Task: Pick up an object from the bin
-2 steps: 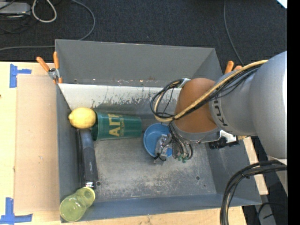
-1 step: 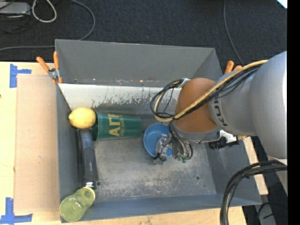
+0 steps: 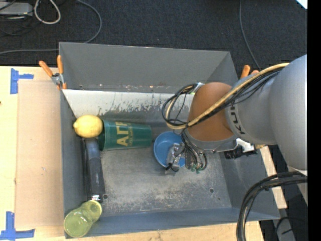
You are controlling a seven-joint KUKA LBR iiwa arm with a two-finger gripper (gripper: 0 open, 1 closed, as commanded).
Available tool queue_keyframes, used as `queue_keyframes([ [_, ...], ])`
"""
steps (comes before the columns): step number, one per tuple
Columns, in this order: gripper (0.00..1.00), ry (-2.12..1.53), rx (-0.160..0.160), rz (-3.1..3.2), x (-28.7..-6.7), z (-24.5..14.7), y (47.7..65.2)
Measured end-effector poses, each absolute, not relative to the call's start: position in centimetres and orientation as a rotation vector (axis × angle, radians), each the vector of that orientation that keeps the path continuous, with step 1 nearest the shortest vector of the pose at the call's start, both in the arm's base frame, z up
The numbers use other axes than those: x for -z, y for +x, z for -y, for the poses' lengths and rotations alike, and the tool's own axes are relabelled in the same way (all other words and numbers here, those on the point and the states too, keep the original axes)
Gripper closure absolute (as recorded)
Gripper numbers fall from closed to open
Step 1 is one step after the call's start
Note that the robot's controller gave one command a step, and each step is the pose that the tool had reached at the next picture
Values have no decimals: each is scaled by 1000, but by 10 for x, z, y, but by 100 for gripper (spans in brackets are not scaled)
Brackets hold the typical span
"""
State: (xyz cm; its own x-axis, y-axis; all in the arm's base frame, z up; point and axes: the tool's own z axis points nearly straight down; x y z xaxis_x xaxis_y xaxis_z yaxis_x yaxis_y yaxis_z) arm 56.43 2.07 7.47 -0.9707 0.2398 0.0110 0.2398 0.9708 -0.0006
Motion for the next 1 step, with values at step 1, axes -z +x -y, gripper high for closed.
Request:
queue_keyframes([
  [1,100,-374,0,3099,-115,-20,562],
])
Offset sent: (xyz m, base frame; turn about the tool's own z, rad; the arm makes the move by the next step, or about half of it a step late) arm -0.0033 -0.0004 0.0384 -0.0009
